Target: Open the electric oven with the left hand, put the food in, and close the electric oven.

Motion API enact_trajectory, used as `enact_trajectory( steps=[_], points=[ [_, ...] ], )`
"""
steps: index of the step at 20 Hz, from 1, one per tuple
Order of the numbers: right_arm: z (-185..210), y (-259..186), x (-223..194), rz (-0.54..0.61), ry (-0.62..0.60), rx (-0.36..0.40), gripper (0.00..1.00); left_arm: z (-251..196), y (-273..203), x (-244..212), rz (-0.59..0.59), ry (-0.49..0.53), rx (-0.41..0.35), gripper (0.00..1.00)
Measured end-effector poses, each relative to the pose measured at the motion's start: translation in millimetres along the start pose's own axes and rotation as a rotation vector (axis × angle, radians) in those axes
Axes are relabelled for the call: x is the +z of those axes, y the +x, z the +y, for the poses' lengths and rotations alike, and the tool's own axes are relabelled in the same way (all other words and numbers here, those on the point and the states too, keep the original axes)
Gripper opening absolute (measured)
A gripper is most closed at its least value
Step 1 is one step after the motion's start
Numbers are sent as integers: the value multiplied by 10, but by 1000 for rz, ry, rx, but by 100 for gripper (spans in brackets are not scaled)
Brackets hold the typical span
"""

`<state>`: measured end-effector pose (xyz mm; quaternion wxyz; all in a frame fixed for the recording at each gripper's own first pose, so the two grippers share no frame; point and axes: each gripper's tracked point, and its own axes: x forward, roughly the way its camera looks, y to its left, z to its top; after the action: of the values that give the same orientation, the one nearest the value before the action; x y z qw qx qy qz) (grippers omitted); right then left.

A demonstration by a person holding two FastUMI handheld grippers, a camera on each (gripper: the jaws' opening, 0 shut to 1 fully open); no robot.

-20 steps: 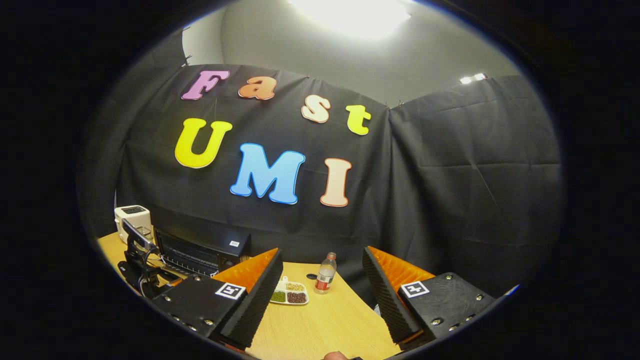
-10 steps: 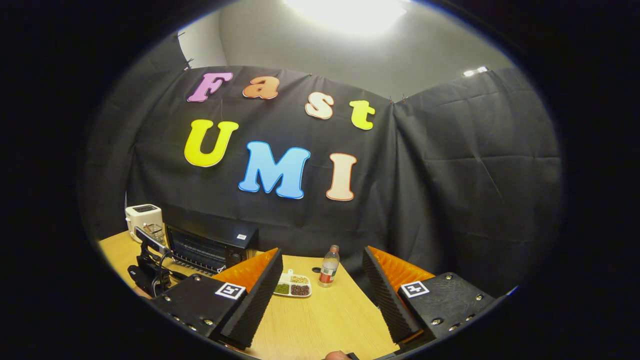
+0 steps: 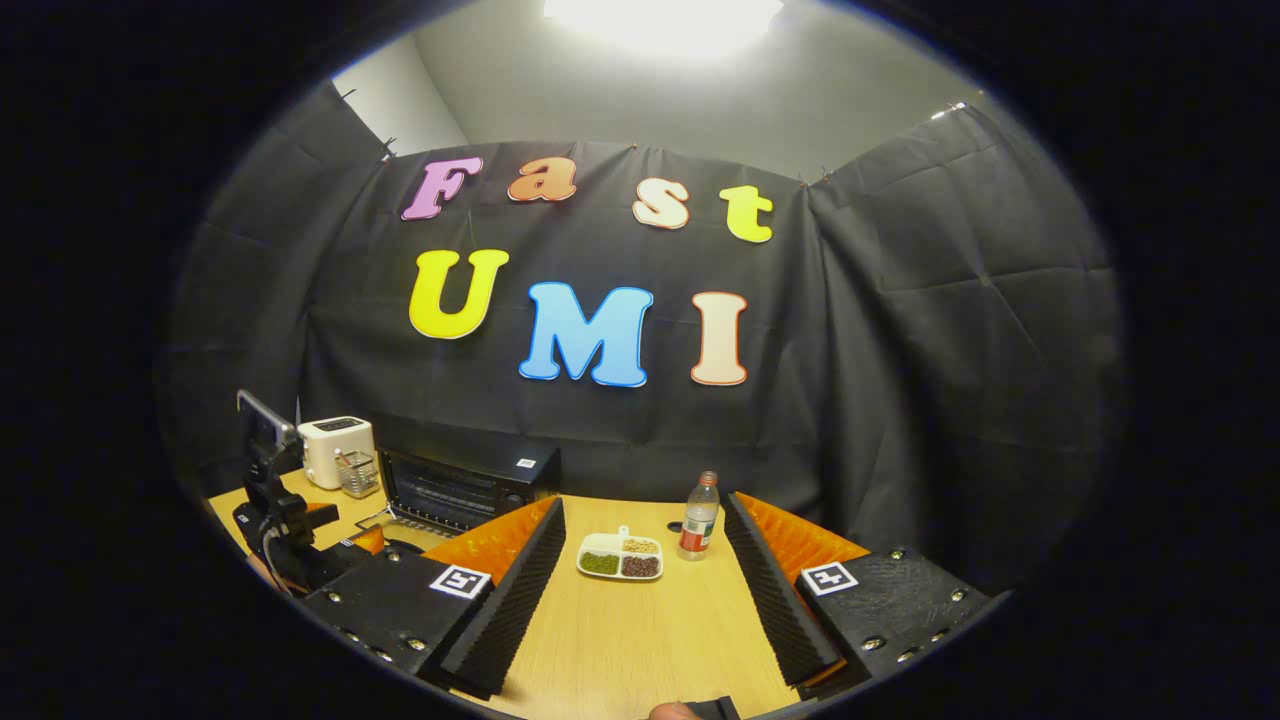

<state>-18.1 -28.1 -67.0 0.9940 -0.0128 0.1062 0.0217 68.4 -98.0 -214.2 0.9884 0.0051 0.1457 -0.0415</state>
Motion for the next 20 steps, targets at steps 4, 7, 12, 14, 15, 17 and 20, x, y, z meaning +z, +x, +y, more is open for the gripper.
enact_trajectory(
  steps=[4,7,12,14,15,17,20],
  points=[
    [184,13,-308,75,88,97,97,44,-496,557,-86,-4,13,94],
    [310,13,-556,155,145,141,97,71,-828,878,-135,-27,17,100],
    [584,-5,-960,277,211,215,98,140,-1262,1364,-215,-42,7,100],
    [717,-13,-1113,322,247,240,99,186,-1362,1494,-241,-40,4,100],
    [772,-22,-1169,340,270,250,99,215,-1392,1519,-244,-43,1,100],
    [894,-30,-1260,372,315,272,99,291,-1439,1538,-247,-41,2,91],
    [1052,-36,-1484,440,345,303,99,387,-1494,1552,-248,-41,6,100]
  ],
)
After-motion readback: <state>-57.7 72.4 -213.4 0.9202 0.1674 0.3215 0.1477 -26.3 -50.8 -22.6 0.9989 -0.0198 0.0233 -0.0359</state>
